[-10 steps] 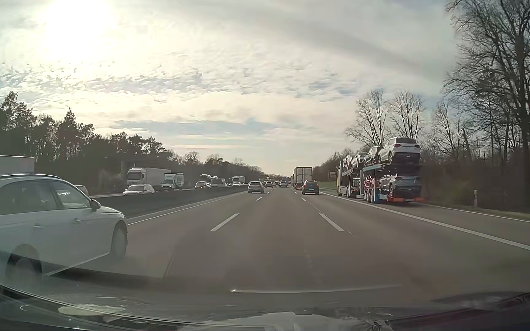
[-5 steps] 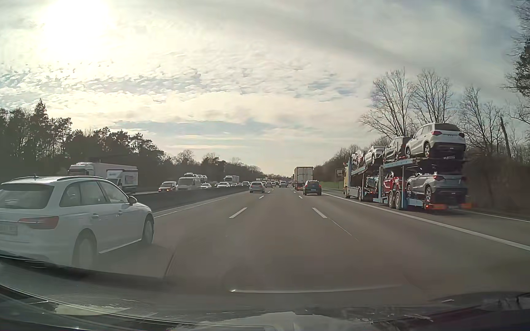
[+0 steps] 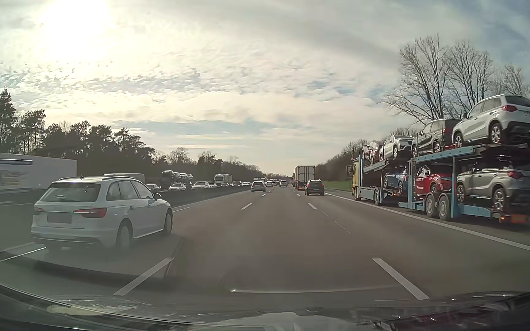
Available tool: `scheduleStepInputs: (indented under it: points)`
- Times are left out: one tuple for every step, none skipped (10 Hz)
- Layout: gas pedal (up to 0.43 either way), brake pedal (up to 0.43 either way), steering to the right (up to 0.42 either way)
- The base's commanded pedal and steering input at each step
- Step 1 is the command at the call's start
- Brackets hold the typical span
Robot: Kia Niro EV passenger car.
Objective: Follow the waypoints while adhering to traffic rules and regulations
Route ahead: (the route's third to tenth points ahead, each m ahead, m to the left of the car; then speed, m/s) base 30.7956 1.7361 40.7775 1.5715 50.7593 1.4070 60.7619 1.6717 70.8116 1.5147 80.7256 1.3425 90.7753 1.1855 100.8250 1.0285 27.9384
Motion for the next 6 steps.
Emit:
scheduleStepInputs:
  points:
    - [0.220, 0.000, -0.002]
    - [0.220, 0.000, -0.002]
    - [0.220, 0.000, -0.002]
    - [0.220, 0.000, -0.002]
    - [0.220, 0.000, -0.002]
    - [0.220, 0.000, -0.002]
